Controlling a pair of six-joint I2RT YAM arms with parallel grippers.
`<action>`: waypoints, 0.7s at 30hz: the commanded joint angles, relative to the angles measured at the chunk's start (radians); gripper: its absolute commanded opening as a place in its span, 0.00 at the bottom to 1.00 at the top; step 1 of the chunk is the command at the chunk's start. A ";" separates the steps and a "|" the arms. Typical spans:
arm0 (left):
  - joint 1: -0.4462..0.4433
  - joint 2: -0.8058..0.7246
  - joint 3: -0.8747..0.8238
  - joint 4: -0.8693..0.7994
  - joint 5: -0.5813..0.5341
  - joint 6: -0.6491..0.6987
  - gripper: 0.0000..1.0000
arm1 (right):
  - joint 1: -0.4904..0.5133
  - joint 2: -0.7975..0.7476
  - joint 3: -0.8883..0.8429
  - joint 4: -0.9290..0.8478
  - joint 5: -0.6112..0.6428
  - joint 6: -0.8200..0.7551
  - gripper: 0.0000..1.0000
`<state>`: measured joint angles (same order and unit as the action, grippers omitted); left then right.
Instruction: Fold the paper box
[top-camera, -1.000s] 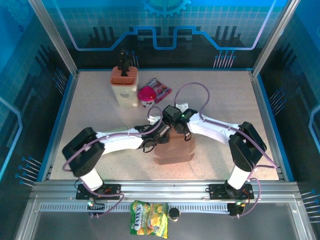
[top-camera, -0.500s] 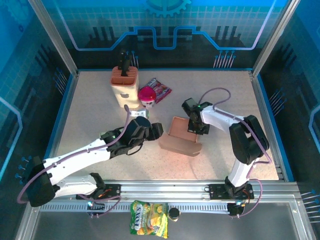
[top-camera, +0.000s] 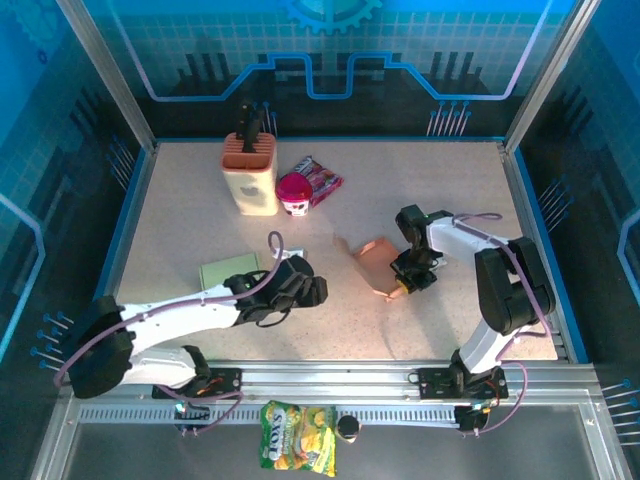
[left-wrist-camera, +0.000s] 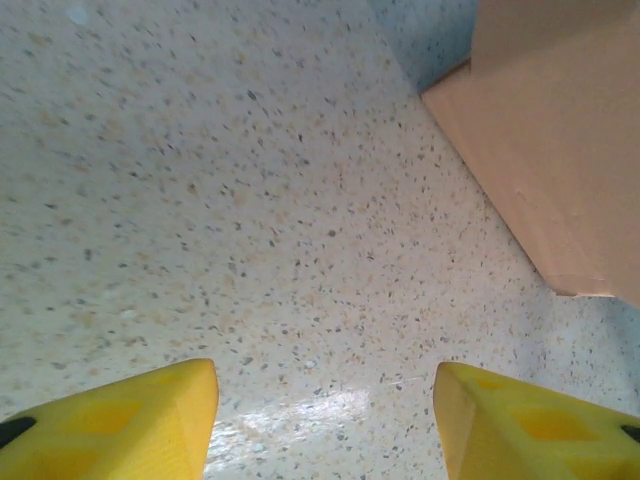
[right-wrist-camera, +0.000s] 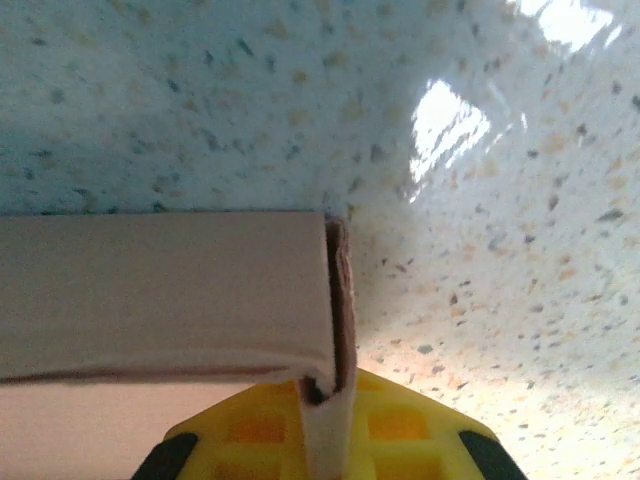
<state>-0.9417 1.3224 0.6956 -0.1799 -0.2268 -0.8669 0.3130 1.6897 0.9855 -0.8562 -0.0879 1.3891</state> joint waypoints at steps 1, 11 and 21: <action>-0.027 0.084 0.030 0.125 0.049 -0.020 0.59 | 0.005 0.025 -0.069 0.053 -0.150 0.126 0.00; -0.031 0.250 0.069 0.339 0.076 -0.026 0.58 | 0.039 -0.114 -0.202 0.239 -0.213 0.177 0.29; -0.028 0.267 0.111 0.337 0.037 -0.017 0.58 | 0.063 -0.410 -0.171 0.117 -0.041 -0.028 0.82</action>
<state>-0.9714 1.5814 0.7773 0.1478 -0.1673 -0.8894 0.3611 1.3441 0.7906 -0.6651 -0.1947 1.4452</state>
